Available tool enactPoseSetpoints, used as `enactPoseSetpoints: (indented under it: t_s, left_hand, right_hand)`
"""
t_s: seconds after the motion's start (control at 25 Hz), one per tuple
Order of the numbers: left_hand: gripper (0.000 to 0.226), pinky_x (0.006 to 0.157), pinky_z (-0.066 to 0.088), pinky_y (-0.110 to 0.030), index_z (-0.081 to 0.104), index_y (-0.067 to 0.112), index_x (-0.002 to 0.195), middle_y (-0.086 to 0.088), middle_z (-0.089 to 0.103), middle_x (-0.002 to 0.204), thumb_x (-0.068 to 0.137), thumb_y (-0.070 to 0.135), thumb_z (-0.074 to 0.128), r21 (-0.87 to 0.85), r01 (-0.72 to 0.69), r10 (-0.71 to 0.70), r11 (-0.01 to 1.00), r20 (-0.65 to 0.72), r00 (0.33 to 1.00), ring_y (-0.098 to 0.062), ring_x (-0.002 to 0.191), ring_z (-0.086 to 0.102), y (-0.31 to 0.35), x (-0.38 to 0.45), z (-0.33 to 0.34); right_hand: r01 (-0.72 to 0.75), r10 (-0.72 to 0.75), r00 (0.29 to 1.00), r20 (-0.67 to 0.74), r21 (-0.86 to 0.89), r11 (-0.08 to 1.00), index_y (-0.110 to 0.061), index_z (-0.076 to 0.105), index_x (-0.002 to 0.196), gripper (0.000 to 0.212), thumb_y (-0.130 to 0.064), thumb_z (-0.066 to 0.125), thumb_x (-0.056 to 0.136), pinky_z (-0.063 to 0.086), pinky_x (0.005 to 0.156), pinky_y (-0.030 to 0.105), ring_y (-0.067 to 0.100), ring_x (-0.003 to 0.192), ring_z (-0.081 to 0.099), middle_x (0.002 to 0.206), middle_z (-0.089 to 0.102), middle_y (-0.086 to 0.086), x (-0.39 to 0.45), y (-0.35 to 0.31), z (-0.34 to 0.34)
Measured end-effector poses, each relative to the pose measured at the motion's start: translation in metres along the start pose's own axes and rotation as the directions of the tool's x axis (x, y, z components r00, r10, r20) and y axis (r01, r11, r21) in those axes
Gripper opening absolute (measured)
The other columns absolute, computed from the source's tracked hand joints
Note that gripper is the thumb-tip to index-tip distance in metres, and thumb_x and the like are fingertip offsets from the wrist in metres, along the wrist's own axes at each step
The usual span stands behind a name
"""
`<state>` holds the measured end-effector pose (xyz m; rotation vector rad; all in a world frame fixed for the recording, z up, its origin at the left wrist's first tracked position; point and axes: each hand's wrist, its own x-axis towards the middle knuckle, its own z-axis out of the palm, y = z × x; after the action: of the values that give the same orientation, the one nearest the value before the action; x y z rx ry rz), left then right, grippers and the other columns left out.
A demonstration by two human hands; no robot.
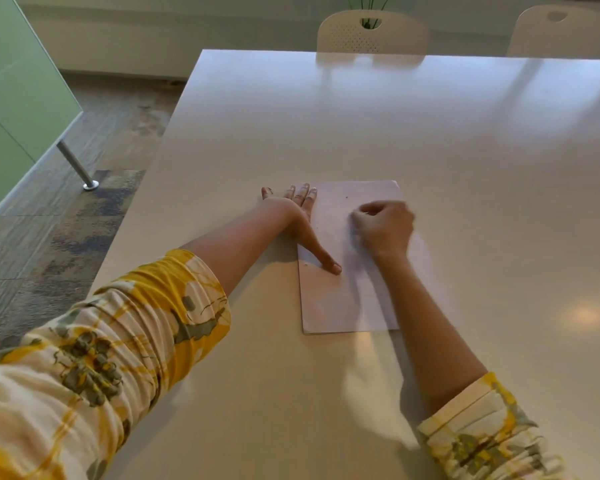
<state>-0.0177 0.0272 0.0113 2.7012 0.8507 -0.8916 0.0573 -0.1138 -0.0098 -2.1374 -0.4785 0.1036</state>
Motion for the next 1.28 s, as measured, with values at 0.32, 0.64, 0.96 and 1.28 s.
enactPoseSetpoints:
  t_s: [0.32, 0.64, 0.96, 1.28]
  left_hand:
    - [0.185, 0.111, -0.02, -0.068, -0.035, 0.021, 0.148, 0.002, -0.039, 0.157, 0.004, 0.103, 0.048, -0.001, -0.005, 0.005, 1.0, 0.012, 1.0, -0.023, 0.146, -0.033, 0.0, -0.003, 0.0]
    - [0.176, 0.111, -0.017, -0.069, -0.031, 0.018, 0.15, 0.002, -0.036, 0.159, 0.02, 0.101, 0.051, 0.015, -0.016, 0.016, 1.0, -0.01, 1.0, -0.021, 0.147, -0.031, 0.001, -0.001, 0.001]
    - [0.166, 0.11, -0.017, -0.071, -0.034, 0.017, 0.148, 0.0, -0.038, 0.158, 0.039, 0.099, 0.059, 0.032, -0.007, 0.007, 0.999, -0.011, 1.0, -0.023, 0.146, -0.033, 0.001, -0.001, 0.001]
    - [0.167, 0.111, -0.015, -0.071, -0.034, 0.017, 0.148, 0.0, -0.037, 0.158, 0.036, 0.101, 0.057, 0.054, 0.005, -0.004, 0.999, -0.017, 1.0, -0.024, 0.146, -0.032, 0.001, 0.0, 0.001]
  right_hand:
    - [-0.111, 0.095, 0.987, -0.131, -0.122, 0.986, -0.011, 0.078, 0.077, 0.014, -0.017, 0.065, 0.074, 0.056, 0.079, 0.032, 0.029, 0.08, 0.071, 0.078, 0.075, 0.011, 0.022, 0.024, -0.037]
    - [0.091, -0.087, 0.994, 0.058, -0.061, 0.994, -0.016, 0.08, 0.081, 0.012, -0.02, 0.07, 0.076, 0.058, 0.078, 0.031, 0.017, 0.077, 0.072, 0.08, 0.077, 0.003, 0.004, -0.004, 0.006]
    - [0.249, -0.244, 0.968, 0.064, -0.093, 0.964, -0.012, 0.077, 0.077, 0.012, -0.014, 0.066, 0.081, 0.056, 0.068, 0.029, 0.019, 0.07, 0.07, 0.073, 0.074, 0.005, 0.007, -0.01, 0.028]
    - [0.184, -0.18, 0.982, 0.059, -0.082, 0.979, -0.014, 0.08, 0.086, 0.01, -0.018, 0.073, 0.08, 0.057, 0.079, 0.03, 0.019, 0.079, 0.072, 0.083, 0.077, 0.005, 0.016, -0.017, 0.01]
